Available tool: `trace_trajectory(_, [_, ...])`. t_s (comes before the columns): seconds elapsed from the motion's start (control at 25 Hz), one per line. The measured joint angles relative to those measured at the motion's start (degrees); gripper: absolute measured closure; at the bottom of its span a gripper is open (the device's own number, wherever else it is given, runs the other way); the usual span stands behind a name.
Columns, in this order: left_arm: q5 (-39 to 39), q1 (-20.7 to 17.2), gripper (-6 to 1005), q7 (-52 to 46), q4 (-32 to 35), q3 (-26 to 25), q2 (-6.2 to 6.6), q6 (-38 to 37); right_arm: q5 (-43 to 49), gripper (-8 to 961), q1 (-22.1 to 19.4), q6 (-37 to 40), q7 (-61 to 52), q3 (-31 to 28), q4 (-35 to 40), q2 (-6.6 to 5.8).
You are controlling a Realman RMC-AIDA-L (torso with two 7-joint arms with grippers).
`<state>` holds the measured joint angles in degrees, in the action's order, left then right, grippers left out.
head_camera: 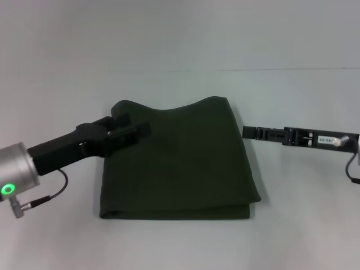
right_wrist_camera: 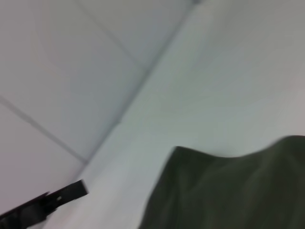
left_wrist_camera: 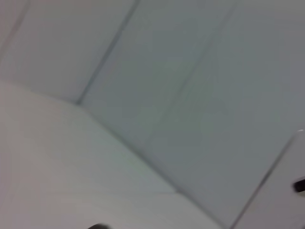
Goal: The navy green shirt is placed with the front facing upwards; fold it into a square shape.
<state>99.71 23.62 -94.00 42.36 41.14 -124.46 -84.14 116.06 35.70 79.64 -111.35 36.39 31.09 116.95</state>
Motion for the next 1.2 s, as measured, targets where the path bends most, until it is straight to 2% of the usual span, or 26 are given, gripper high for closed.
trace_trajectory(0.28, [-0.2,-1.7,158,2.7,-0.4,-6.3,0.26,-11.6,-6.2,97,-5.0,13.0,14.3,-0.8,0.7,-1.16])
trace_trajectory(0.6, [0.9,-3.6,159,8.0,-0.5,-7.8,0.45,-20.9,-6.6,55,-9.6,20.3,22.8,0.0,5.8,-0.30])
trace_trajectory(0.84, [6.4,-3.7,164,11.3,-0.6,-6.0,0.26,-23.0,-3.3,55,-9.7,22.7,29.2,0.6,6.1,0.01])
trace_trajectory(1.2, [13.7,-2.0,169,12.1,-0.9,-1.2,0.18,-21.4,2.3,56,-6.5,22.6,28.4,1.5,6.2,0.18])
